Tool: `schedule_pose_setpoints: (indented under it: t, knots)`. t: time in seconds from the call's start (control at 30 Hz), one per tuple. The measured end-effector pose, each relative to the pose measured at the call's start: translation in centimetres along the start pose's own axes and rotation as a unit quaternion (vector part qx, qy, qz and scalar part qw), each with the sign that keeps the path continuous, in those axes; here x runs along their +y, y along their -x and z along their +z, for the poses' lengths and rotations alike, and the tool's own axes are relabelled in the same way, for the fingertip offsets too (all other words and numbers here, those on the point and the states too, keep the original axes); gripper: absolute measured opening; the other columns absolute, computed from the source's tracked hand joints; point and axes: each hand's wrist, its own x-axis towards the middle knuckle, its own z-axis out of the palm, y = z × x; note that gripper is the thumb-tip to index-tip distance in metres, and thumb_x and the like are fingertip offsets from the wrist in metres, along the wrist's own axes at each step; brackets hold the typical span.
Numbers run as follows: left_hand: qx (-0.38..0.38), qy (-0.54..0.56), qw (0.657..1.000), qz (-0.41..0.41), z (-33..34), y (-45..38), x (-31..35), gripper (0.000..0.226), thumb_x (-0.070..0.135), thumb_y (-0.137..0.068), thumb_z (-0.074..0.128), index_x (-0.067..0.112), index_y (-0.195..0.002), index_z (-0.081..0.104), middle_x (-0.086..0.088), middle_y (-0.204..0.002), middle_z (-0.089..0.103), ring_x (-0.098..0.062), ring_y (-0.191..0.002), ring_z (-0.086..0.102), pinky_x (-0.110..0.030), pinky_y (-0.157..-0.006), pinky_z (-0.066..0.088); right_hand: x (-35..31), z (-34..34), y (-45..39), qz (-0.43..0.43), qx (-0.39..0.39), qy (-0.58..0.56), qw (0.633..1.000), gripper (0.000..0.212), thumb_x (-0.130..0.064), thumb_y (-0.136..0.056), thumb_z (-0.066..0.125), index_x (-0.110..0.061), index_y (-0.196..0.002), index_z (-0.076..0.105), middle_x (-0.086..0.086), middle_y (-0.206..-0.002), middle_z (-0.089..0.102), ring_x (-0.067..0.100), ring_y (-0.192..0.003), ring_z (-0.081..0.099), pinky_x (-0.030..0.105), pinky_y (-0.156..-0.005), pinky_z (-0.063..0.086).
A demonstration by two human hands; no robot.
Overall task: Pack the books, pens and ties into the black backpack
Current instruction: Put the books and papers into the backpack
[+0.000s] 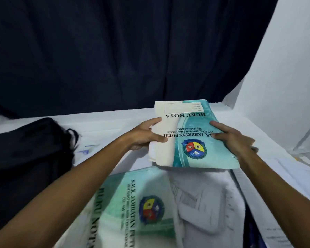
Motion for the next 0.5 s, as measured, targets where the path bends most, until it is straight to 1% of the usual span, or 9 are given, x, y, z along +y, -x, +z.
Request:
schedule_pose_setpoints:
  t: [0.07, 0.13, 0.2, 0.23, 0.27, 0.33, 0.4, 0.43, 0.5]
  knots:
    - [0.005, -0.001, 1.0, -0.02, -1.1, 3.2, -0.7, 0.081, -0.012, -0.081, 0.067, 0.023, -0.147, 0.036, 0.007, -0.112, 0.059, -0.002, -0.075, 0.066, -0.015, -0.059, 0.051, -0.1, 1.0, -0.1, -0.008, -0.045, 0.031, 0.998, 0.046, 0.006, -0.085, 0.059, -0.025, -0.119, 0.062, 0.01, -0.113, 0.068, 0.025, -0.087, 0.07, 0.029, -0.072, 0.059]
    - [0.028, -0.01, 0.999, -0.034, -3.0, 7.8, -2.8, 0.08, -0.014, -0.081, 0.066, 0.023, -0.145, 0.036, -0.001, -0.102, 0.06, -0.002, -0.06, 0.064, -0.016, -0.052, 0.05, 0.7, 4.2, 0.9, -0.014, -0.09, 0.071, 0.993, 0.048, 0.007, -0.083, 0.062, -0.025, -0.118, 0.063, 0.011, -0.117, 0.067, 0.024, -0.088, 0.07, 0.031, -0.078, 0.059]
    - [0.056, -0.005, 0.997, -0.058, -4.9, 12.4, -5.8, 0.088, -0.009, -0.077, 0.073, 0.026, -0.148, 0.034, -0.008, -0.102, 0.066, -0.013, -0.076, 0.068, -0.03, -0.067, 0.059, 2.1, 7.9, 2.7, -0.013, -0.142, 0.102, 0.985, 0.051, 0.011, -0.082, 0.061, -0.02, -0.121, 0.062, 0.011, -0.118, 0.065, 0.02, -0.088, 0.068, 0.024, -0.078, 0.058]
    - [0.067, 0.0, 0.995, -0.073, -5.7, 14.3, -7.7, 0.091, -0.006, -0.074, 0.077, 0.027, -0.148, 0.035, -0.012, -0.107, 0.067, -0.019, -0.084, 0.067, -0.039, -0.077, 0.059, 2.9, 9.5, 3.6, -0.011, -0.16, 0.12, 0.98, 0.051, 0.012, -0.081, 0.061, -0.017, -0.123, 0.062, 0.01, -0.119, 0.064, 0.019, -0.09, 0.066, 0.019, -0.076, 0.057]
    - [0.077, 0.007, 0.993, -0.089, -6.3, 15.9, -9.5, 0.093, -0.003, -0.071, 0.081, 0.028, -0.146, 0.035, -0.015, -0.11, 0.068, -0.021, -0.086, 0.067, -0.042, -0.081, 0.057, 3.7, 10.9, 4.7, -0.01, -0.173, 0.141, 0.975, 0.051, 0.013, -0.081, 0.061, -0.015, -0.124, 0.061, 0.008, -0.121, 0.062, 0.018, -0.093, 0.065, 0.015, -0.073, 0.056]
    - [0.084, 0.006, 0.989, -0.117, -6.2, 18.4, -12.3, 0.1, 0.004, -0.066, 0.086, 0.032, -0.146, 0.033, -0.021, -0.117, 0.065, -0.022, -0.083, 0.066, -0.039, -0.078, 0.054, 5.4, 12.4, 6.5, -0.005, -0.19, 0.178, 0.965, 0.051, 0.012, -0.081, 0.062, -0.013, -0.125, 0.062, 0.004, -0.123, 0.061, 0.011, -0.09, 0.065, 0.009, -0.064, 0.051]
    - [0.088, 0.006, 0.987, -0.137, -5.8, 20.0, -14.5, 0.111, 0.01, -0.062, 0.089, 0.034, -0.15, 0.027, -0.023, -0.124, 0.06, -0.023, -0.084, 0.064, -0.039, -0.075, 0.056, 6.9, 13.2, 7.7, 0.002, -0.194, 0.203, 0.96, 0.051, 0.012, -0.081, 0.063, -0.013, -0.125, 0.062, 0.002, -0.123, 0.061, 0.007, -0.087, 0.063, 0.009, -0.064, 0.052]
    - [0.089, 0.008, 0.986, -0.142, -5.4, 20.6, -15.5, 0.114, 0.013, -0.059, 0.09, 0.035, -0.151, 0.026, -0.024, -0.121, 0.06, -0.022, -0.08, 0.065, -0.038, -0.071, 0.057, 7.6, 13.3, 8.2, 0.003, -0.196, 0.211, 0.958, 0.051, 0.013, -0.081, 0.063, -0.013, -0.125, 0.062, 0.004, -0.125, 0.061, 0.009, -0.088, 0.064, 0.013, -0.069, 0.055]
    - [0.078, 0.008, 0.987, -0.141, -4.7, 21.5, -16.3, 0.11, 0.008, -0.068, 0.086, 0.034, -0.152, 0.02, -0.024, -0.099, 0.061, -0.019, -0.062, 0.064, -0.031, -0.06, 0.056, 8.2, 13.4, 9.0, -0.006, -0.199, 0.229, 0.953, 0.054, 0.013, -0.081, 0.062, -0.016, -0.126, 0.061, 0.007, -0.128, 0.06, 0.014, -0.093, 0.065, 0.021, -0.077, 0.057]
